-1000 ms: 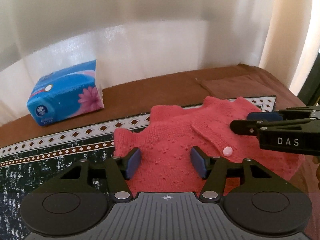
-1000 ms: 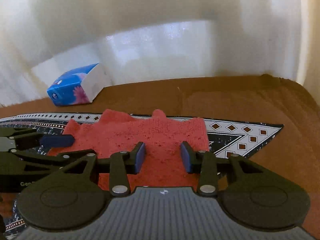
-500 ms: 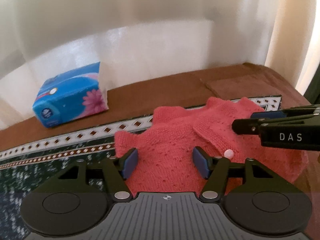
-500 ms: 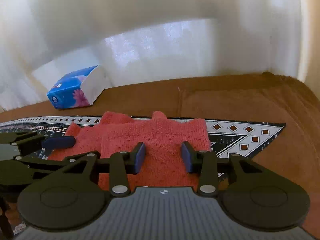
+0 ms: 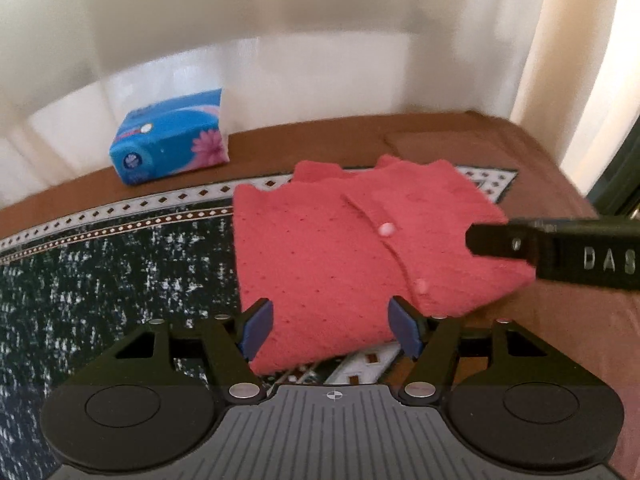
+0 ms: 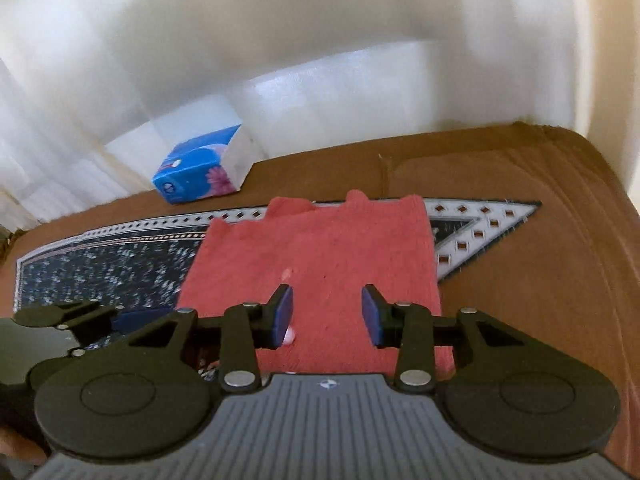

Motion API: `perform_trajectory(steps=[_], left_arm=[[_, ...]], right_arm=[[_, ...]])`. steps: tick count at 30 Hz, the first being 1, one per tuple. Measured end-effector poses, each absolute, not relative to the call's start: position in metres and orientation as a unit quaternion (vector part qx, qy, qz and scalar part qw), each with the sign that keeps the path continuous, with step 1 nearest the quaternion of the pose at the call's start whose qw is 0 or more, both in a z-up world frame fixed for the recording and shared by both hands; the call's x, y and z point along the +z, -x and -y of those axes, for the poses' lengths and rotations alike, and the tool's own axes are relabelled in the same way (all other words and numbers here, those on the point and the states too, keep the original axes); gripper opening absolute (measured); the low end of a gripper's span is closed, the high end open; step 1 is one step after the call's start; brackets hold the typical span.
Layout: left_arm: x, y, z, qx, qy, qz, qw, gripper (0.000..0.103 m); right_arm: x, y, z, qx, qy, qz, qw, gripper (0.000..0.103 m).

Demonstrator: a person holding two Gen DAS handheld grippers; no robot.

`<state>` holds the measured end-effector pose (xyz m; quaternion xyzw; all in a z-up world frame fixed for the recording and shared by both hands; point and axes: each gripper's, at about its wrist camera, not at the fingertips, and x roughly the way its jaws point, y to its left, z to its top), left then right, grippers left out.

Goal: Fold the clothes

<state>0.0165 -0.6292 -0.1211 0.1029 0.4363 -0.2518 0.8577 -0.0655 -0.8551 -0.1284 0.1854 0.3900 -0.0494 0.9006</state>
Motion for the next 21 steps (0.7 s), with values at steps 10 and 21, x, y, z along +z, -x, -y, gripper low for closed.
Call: perform_trajectory(steps=[10, 21], left_arm=[[-0.078, 0.008, 0.617, -0.23, -0.113, -0.384, 0.887, 0.103], [-0.076, 0.008, 0.602, -0.204, -0.081, -0.431, 0.875, 0.103]], right_arm=[[-0.096, 0.101, 0.845, -0.068, -0.174, -0.357, 0.915, 0.087], [-0.09, 0.111, 0.847, -0.064, -0.151, -0.409, 0.898, 0.103]])
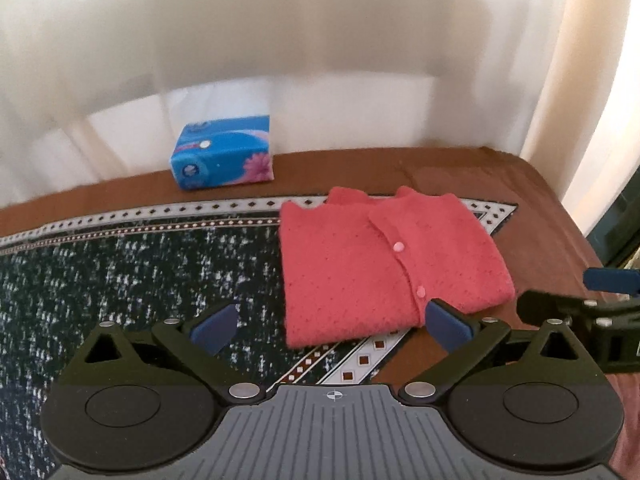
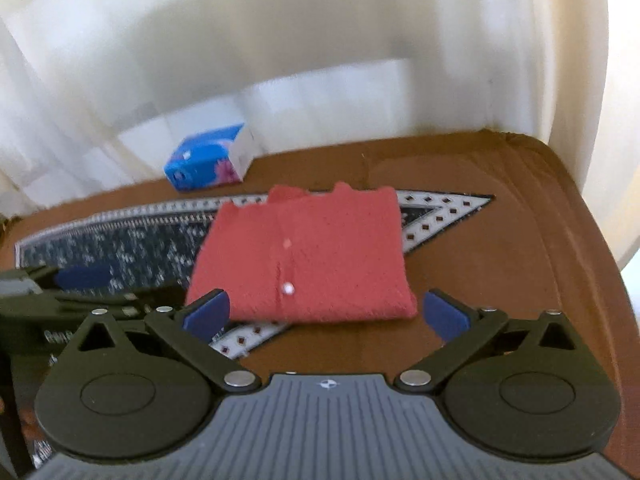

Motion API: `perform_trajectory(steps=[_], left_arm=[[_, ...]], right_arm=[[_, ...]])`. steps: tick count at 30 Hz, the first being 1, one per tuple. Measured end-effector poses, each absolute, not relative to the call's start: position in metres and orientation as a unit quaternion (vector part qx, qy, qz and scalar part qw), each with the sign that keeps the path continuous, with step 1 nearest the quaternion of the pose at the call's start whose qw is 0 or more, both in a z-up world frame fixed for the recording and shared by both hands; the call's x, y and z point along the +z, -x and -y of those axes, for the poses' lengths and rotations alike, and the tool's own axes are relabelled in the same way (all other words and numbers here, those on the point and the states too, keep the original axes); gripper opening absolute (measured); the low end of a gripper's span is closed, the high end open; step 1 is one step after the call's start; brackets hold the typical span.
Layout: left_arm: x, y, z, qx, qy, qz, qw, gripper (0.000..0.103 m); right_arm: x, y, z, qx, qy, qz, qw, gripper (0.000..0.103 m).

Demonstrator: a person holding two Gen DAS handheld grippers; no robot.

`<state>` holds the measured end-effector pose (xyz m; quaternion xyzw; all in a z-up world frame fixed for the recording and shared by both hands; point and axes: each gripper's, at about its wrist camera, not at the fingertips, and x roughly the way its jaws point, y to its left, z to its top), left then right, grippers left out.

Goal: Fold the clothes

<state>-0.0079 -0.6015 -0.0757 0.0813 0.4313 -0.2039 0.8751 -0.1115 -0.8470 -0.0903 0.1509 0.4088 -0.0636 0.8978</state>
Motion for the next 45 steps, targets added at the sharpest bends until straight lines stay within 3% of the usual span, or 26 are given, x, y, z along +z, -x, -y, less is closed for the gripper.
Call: perform_trajectory(steps=[45], left_arm=[[-0.086, 0.024, 0.623, -0.227, -0.142, -0.405, 0.874, 0.103]], right_arm=[[-0.112, 0.114, 0.854, -0.044, -0.126, -0.452, 0.882, 0.103]])
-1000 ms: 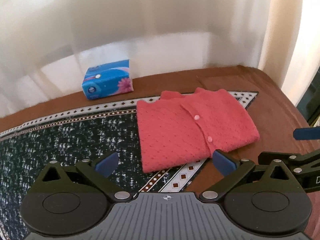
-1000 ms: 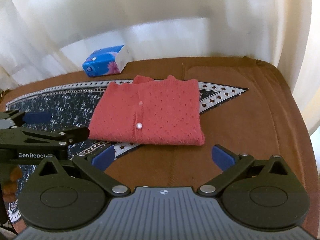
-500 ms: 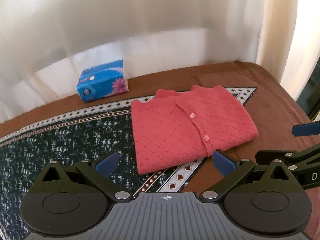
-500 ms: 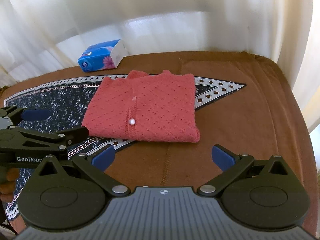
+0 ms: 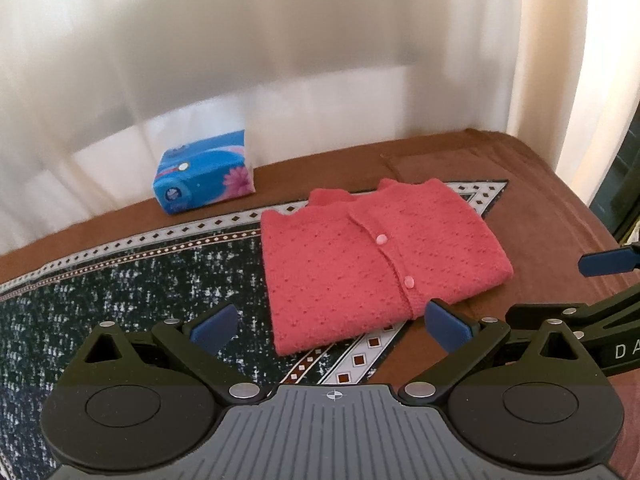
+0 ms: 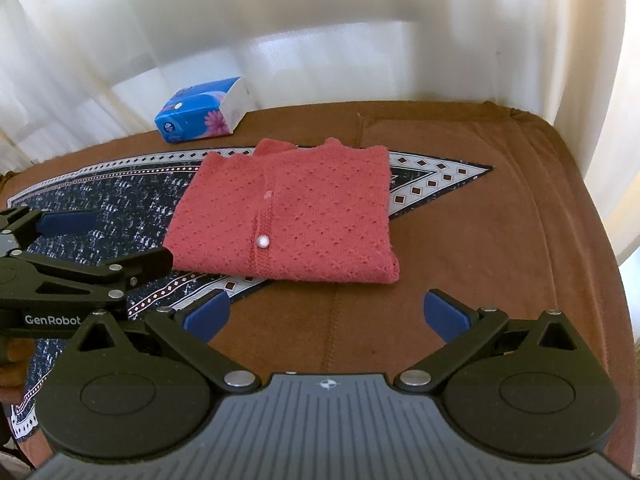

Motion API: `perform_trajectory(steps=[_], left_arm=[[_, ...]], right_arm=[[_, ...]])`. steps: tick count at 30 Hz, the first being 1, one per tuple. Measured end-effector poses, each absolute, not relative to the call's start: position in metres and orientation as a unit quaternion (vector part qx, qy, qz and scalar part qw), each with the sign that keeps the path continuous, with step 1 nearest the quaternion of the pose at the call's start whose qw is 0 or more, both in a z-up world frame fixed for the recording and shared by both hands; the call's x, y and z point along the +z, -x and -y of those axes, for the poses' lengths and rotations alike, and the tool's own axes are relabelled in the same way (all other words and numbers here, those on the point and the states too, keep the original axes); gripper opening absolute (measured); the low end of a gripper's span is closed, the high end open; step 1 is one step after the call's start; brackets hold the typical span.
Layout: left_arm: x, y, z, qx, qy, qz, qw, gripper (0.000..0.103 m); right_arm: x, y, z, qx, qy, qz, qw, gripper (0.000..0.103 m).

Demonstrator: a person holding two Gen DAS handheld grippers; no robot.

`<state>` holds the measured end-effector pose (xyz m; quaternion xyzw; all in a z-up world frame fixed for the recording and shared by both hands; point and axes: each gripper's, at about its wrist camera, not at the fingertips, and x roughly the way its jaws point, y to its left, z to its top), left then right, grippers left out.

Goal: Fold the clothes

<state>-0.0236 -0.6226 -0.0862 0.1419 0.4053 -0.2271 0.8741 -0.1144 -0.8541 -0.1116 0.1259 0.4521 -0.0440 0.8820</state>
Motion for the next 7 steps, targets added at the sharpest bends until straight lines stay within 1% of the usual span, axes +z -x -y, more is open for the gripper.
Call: perform_trajectory(steps=[7], left_arm=[[-0.0859, 0.025, 0.6252, -0.222, -0.148, -0.407, 0.874, 0.103]], right_arm=[[-0.1111, 0.1151, 0.8538, -0.046, -0.124, -0.452, 0.882, 0.103]])
